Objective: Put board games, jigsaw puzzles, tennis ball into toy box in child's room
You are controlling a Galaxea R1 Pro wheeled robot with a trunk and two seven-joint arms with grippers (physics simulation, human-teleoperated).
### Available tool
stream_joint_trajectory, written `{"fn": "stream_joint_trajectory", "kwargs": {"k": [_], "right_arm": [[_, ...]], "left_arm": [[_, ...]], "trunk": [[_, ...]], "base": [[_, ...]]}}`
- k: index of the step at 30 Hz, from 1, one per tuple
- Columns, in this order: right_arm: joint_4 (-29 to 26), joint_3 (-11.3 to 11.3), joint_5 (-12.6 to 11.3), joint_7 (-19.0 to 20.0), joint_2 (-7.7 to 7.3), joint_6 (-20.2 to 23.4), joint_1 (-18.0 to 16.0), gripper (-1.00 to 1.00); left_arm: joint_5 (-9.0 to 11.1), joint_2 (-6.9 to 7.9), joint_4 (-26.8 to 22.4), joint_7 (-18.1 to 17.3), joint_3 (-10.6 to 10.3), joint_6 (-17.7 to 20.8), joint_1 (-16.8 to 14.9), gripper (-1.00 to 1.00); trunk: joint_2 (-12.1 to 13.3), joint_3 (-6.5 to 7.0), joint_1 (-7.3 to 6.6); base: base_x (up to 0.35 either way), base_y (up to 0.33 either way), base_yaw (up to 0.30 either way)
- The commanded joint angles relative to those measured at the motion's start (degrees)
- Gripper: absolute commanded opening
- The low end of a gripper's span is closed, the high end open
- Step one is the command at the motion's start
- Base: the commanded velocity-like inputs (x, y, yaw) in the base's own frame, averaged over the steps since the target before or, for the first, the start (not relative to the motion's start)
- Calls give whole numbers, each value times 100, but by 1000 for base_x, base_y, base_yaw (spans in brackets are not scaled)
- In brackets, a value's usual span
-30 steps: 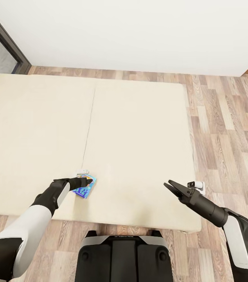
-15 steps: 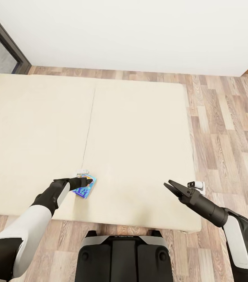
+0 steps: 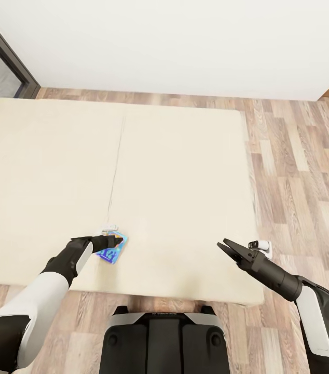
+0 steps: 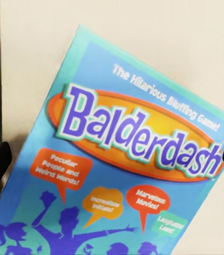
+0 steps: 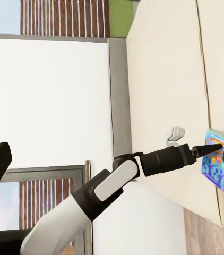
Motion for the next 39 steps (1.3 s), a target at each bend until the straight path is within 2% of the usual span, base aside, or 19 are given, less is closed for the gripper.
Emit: {"fn": "stream_joint_trajectory", "kwargs": {"k": [1,23,39], "right_arm": [[0,-4,11,22,-2,21,-3,100],[0,-4,11,14,3,21,-3,100],[0,-4,11,13,3,21,-2,100]], "left_arm": [[47,1,-7,-6,9,44,0,100],[47,1,-13,-9,12,44,0,100],[47,1,-12,-9,11,53,0,100]], "trunk": [[-8,-1,3],[-8,24,3],[-8,24,3]], "base": [[-35,-53,-124],[-22,-79,-33],[0,-258,0]]}}
